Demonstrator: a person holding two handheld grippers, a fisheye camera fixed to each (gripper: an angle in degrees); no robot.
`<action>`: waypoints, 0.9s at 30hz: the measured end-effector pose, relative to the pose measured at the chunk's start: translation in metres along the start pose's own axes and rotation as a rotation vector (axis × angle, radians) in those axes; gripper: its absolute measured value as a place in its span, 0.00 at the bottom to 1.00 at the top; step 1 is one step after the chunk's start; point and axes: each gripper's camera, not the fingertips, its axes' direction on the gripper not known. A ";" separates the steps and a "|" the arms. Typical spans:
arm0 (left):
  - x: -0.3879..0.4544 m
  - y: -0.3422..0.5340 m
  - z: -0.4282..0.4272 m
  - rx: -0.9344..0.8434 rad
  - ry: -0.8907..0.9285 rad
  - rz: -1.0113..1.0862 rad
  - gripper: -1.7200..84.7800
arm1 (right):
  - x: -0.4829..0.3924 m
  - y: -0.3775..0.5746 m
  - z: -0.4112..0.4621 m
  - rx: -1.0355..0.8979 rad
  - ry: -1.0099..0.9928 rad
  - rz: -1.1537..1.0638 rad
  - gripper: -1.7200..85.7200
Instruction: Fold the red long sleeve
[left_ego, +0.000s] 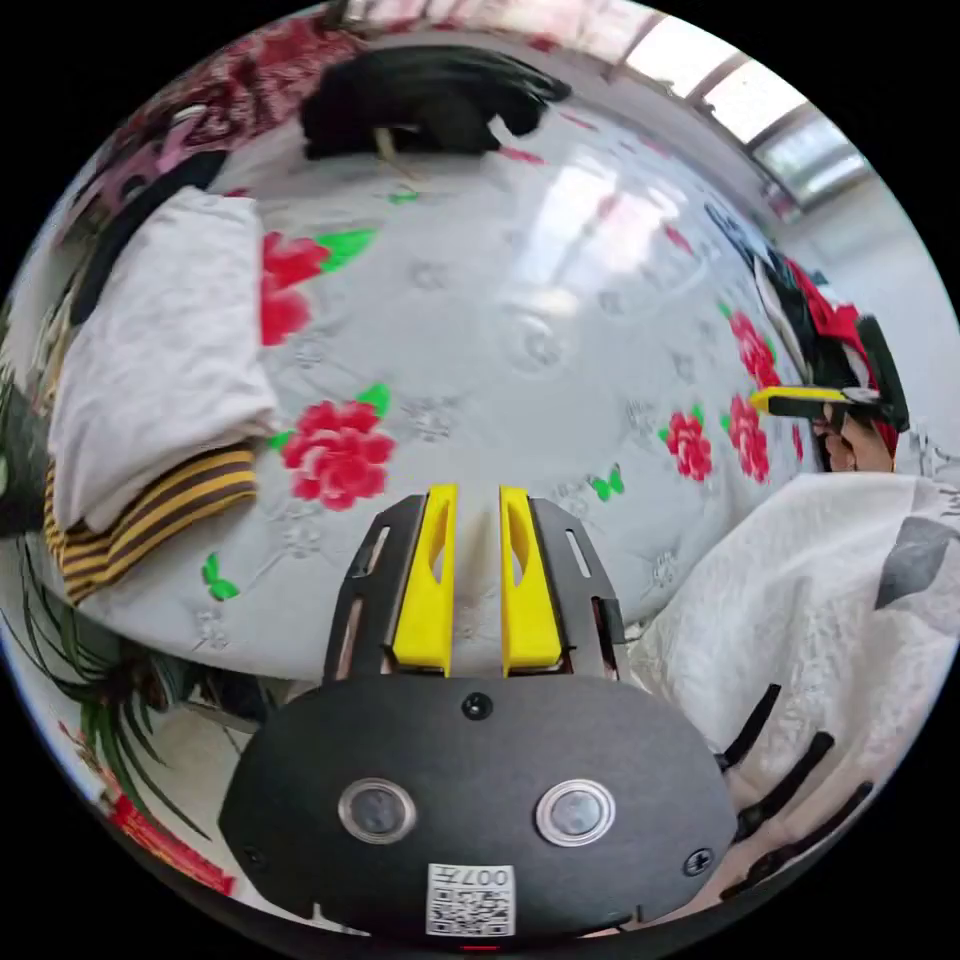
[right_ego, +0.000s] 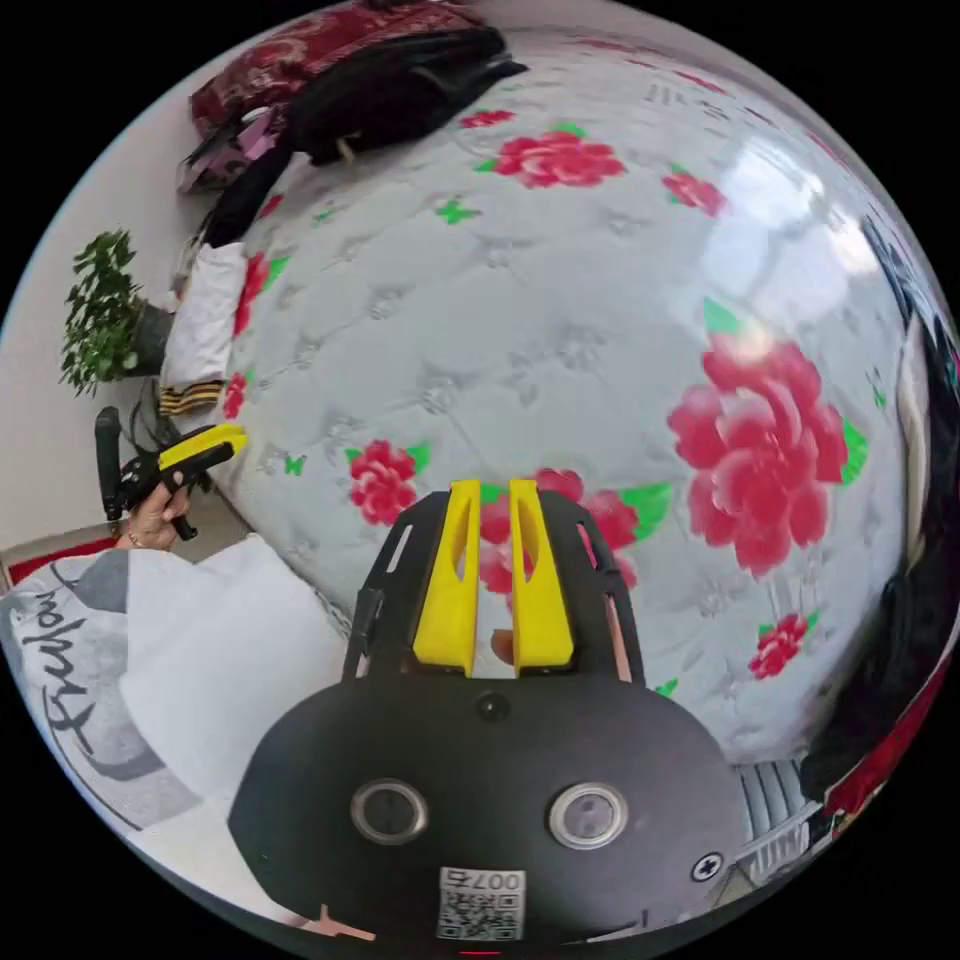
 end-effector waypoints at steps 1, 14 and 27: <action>0.027 -0.007 0.008 -0.005 -0.083 0.022 0.09 | 0.006 0.009 0.001 0.000 0.006 0.023 0.03; 0.160 -0.052 0.092 -0.168 -0.440 0.228 0.01 | 0.208 0.236 -0.213 0.667 0.222 0.654 0.07; 0.109 -0.079 0.094 -0.159 -0.251 -0.086 0.01 | 0.340 0.309 -0.286 0.631 0.389 0.990 0.09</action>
